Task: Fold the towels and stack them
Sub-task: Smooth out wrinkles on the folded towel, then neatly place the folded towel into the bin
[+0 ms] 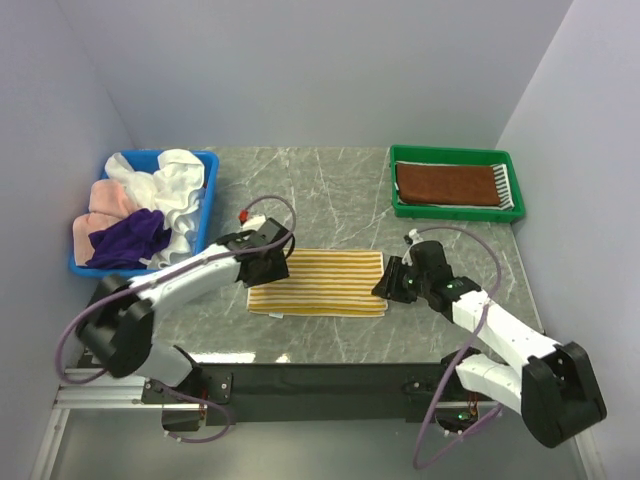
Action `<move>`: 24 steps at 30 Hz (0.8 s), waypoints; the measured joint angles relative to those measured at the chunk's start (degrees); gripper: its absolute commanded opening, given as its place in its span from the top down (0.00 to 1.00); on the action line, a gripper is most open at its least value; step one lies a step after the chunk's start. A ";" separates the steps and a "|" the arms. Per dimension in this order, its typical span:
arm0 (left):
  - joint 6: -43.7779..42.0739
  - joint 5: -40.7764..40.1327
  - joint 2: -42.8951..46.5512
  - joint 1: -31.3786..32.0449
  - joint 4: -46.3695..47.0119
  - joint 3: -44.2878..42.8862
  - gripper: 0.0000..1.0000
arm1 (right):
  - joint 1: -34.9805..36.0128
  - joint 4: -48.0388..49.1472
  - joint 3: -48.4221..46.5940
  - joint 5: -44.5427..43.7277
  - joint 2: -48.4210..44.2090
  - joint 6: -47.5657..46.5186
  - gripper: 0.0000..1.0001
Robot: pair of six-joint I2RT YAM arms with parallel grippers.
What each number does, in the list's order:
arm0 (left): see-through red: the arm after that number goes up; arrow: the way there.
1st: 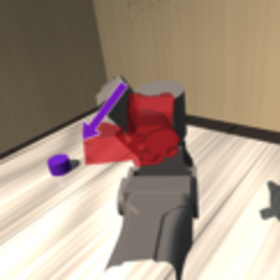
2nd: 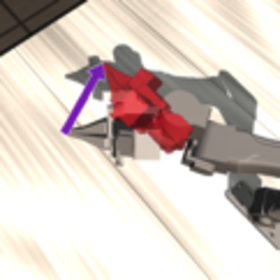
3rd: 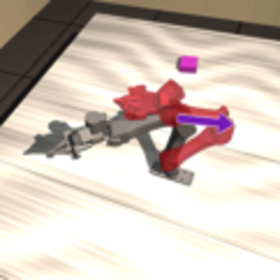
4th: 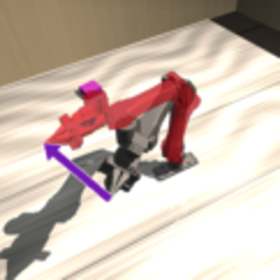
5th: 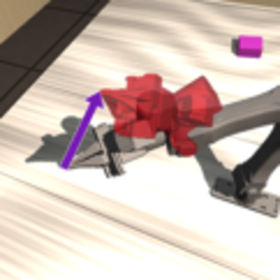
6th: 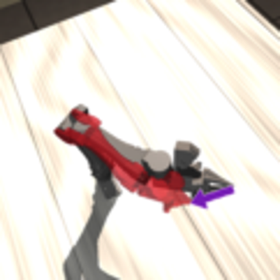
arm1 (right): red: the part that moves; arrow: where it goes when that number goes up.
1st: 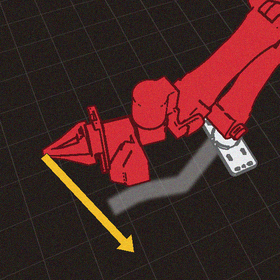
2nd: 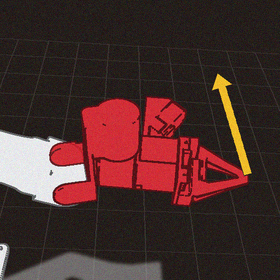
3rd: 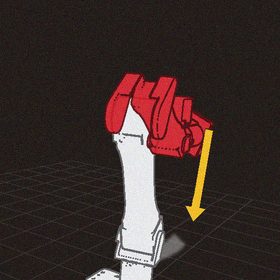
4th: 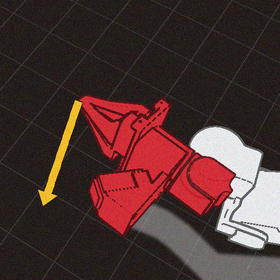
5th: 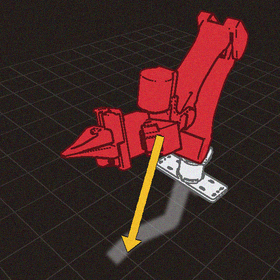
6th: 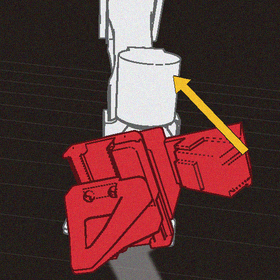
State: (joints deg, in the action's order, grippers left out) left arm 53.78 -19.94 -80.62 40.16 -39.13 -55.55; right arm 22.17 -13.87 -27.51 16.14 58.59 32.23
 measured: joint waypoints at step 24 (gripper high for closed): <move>-8.63 -14.62 -16.35 14.91 -4.90 -19.21 0.00 | -7.28 -8.11 -6.43 -13.38 -11.26 -3.30 0.07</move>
State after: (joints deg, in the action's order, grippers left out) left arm 45.15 -34.57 -96.97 55.07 -44.03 -74.76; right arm 14.90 -21.98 -33.93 2.76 47.33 28.93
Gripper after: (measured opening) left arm 0.994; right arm 0.892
